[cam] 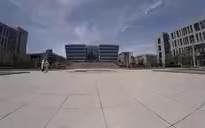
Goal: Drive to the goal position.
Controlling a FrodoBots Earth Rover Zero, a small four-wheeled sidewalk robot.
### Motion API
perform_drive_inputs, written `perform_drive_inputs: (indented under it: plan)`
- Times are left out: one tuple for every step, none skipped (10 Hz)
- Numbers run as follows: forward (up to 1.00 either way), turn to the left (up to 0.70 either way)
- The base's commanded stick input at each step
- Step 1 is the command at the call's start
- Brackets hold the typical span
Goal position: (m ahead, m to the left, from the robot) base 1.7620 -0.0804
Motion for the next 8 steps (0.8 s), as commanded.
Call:
perform_drive_inputs:
  plan:
    - [0.70,0.00]
    - [0.70,0.00]
    - [0.70,0.00]
    - [0.70,0.00]
    - [0.70,0.00]
    - [0.70,0.00]
    - [0.70,0.15]
    - [0.70,0.09]
